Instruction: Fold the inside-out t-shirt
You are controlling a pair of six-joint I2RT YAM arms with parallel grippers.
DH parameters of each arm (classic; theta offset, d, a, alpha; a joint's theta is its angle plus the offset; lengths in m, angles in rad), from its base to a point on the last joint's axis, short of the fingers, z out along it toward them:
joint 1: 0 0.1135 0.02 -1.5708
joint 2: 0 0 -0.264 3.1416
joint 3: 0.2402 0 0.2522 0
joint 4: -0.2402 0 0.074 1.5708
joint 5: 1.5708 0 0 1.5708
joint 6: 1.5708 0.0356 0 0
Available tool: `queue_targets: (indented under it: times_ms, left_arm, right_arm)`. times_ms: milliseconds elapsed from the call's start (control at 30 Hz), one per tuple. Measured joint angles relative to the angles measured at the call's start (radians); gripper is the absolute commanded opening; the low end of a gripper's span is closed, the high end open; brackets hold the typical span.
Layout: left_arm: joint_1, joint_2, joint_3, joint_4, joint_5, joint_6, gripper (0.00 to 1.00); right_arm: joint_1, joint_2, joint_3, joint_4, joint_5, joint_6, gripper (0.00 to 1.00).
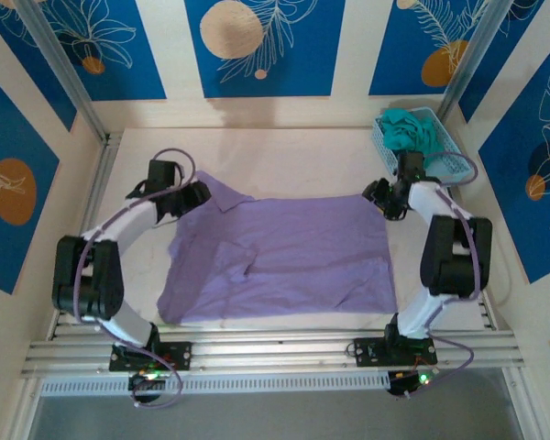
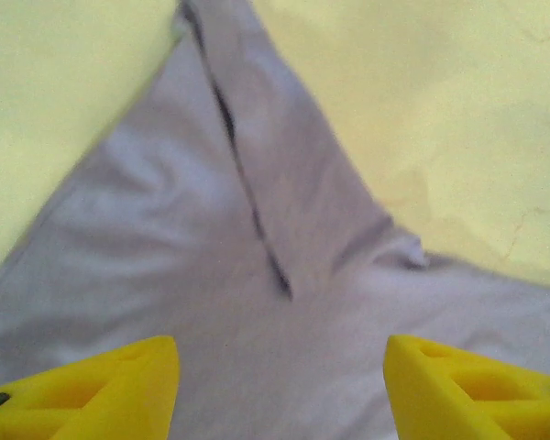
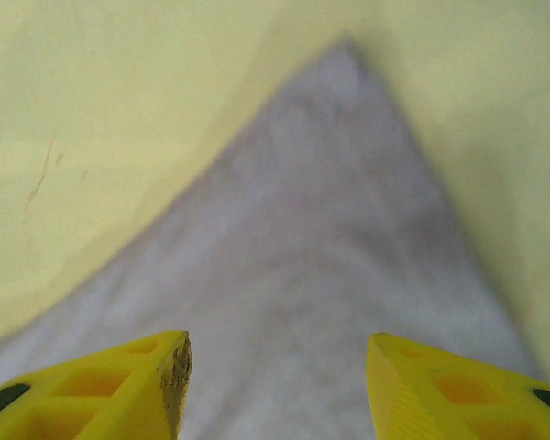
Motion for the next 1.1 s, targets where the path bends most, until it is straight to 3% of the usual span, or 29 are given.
queue_targets:
  times_ms: [267, 400, 700, 867, 1100]
  left_arm:
    - [0.000, 0.073, 0.048, 0.014, 0.000, 0.032, 0.61]
    - [0.003, 0.096, 0.066, 0.013, 0.000, 0.049, 0.61]
    - [0.030, 0.156, 0.139, 0.011, -0.001, 0.073, 0.61]
    - [0.051, 0.173, 0.179, 0.006, -0.004, 0.075, 0.61]
    - [0.056, 0.174, 0.199, 0.006, -0.008, 0.091, 0.61]
  right_arm:
    - [0.013, 0.286, 0.312, -0.086, 0.171, -0.095, 0.52]
    - [0.030, 0.366, 0.406, -0.148, 0.196, -0.117, 0.49]
    - [0.043, 0.455, 0.531, -0.231, 0.220, -0.156, 0.26]
    - [0.044, 0.457, 0.539, -0.251, 0.227, -0.164, 0.37]
    - [0.062, 0.455, 0.557, -0.306, 0.280, -0.217, 0.42]
